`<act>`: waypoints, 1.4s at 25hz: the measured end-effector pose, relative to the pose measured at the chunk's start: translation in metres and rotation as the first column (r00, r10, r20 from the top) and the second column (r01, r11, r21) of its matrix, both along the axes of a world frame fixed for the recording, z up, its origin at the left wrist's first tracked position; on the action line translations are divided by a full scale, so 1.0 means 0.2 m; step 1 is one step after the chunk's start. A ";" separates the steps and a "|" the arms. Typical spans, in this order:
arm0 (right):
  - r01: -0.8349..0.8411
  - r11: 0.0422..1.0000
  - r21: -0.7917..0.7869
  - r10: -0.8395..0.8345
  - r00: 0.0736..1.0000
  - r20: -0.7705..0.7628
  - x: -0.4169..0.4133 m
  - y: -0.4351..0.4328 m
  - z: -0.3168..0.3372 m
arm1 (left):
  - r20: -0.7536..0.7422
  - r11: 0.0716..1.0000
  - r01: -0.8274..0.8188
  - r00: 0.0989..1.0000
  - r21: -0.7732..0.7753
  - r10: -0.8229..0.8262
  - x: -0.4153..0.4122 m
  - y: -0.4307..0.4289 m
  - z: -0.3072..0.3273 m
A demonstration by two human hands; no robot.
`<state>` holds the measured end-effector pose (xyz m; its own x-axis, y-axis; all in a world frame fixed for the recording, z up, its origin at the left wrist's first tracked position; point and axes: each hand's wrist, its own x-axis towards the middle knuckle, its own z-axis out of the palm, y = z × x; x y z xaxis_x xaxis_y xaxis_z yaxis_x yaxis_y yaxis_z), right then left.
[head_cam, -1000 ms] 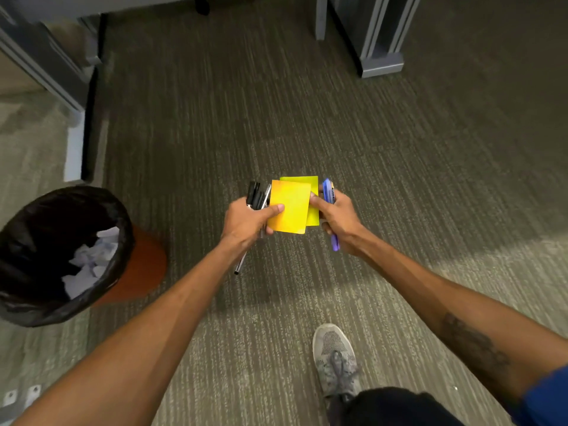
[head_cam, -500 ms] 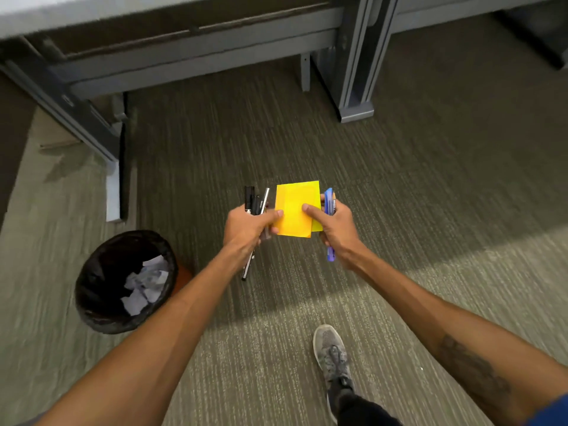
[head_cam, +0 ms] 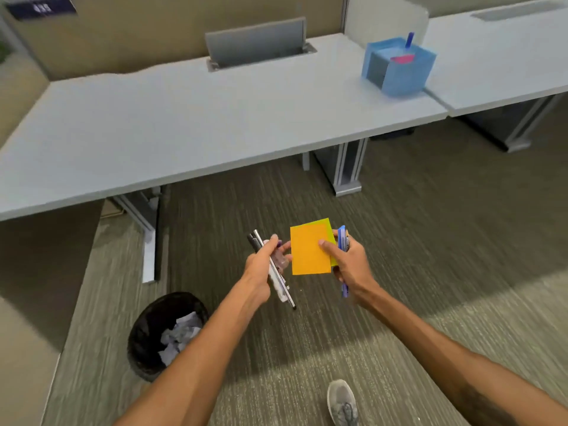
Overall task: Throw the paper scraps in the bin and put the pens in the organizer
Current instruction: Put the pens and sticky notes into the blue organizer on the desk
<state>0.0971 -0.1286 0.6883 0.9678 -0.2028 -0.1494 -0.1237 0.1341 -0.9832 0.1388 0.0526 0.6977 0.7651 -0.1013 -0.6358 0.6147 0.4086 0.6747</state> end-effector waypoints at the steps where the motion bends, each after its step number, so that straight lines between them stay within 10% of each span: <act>1: 0.003 1.000 0.019 -0.003 1.000 0.008 0.00 0.00 0.08 | -0.012 0.999 -0.014 1.000 -0.051 0.014 0.00 -0.01 0.07; 18: -0.253 0.938 -0.237 0.242 0.967 -0.076 0.33 -0.40 0.83 | -0.051 0.984 0.158 0.985 -0.088 -0.162 0.25 -0.42 0.81; 28: -0.152 0.904 -0.399 0.112 0.986 -0.123 0.77 -0.72 1.06 | -0.028 0.996 0.022 0.999 0.083 -0.020 0.69 -0.79 0.93; 35: -0.051 0.997 0.061 0.069 0.935 -0.348 0.97 -0.92 1.12 | -0.086 0.991 0.003 0.996 0.132 0.009 0.82 -0.91 0.88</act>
<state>0.2901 -0.3126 0.9128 0.8628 -0.1296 -0.4887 -0.4674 0.1643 -0.8687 0.3036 -0.1284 0.8741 0.7074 -0.0100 -0.7068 0.6716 0.3215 0.6676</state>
